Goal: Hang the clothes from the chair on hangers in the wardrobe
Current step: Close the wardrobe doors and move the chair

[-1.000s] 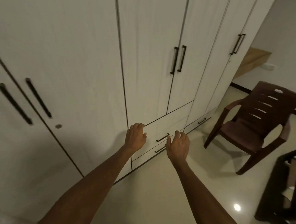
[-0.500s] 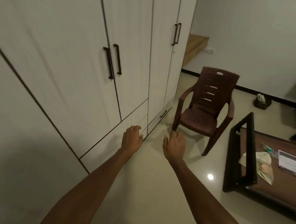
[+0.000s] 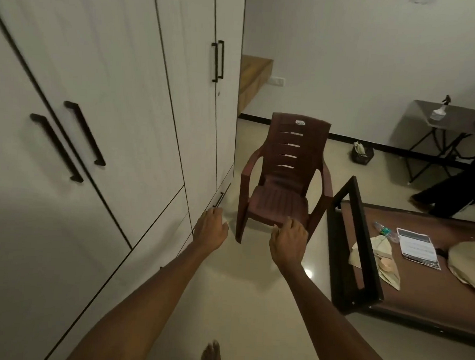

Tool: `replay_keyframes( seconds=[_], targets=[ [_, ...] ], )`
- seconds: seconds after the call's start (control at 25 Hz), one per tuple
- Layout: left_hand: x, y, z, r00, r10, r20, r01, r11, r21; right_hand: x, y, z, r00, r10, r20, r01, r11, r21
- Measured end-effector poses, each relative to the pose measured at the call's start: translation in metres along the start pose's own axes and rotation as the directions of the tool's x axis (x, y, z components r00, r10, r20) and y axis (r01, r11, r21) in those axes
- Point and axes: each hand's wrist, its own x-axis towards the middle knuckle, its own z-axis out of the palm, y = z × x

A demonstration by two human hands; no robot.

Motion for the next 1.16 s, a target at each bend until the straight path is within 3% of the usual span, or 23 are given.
replay_keyframes(
  seconds=[0.2, 0.44, 0.68, 1.16],
  targets=[
    [0.114, 0.007, 0.013, 0.997, 0.081, 0.020, -0.081, 0.997, -0.002, 0.090, 0.028, 0.032, 0.995, 0.097, -0.009, -0.097, 0.994, -0.048],
    [0.210, 0.015, 0.049, 0.991, 0.079, 0.111, -0.077, 0.997, -0.026, 0.168, 0.049, 0.063, 0.979, 0.205, -0.020, -0.206, 0.976, -0.078],
    [0.303, 0.018, 0.100, 0.983, 0.031, 0.184, -0.033, 0.999, 0.008, 0.263, 0.086, 0.100, 0.957, 0.290, 0.012, -0.288, 0.955, -0.073],
    [0.481, 0.060, 0.185, 0.959, -0.181, 0.219, 0.185, 0.983, 0.005, 0.449, 0.175, 0.174, 0.911, 0.387, 0.140, -0.370, 0.919, -0.134]
  ],
)
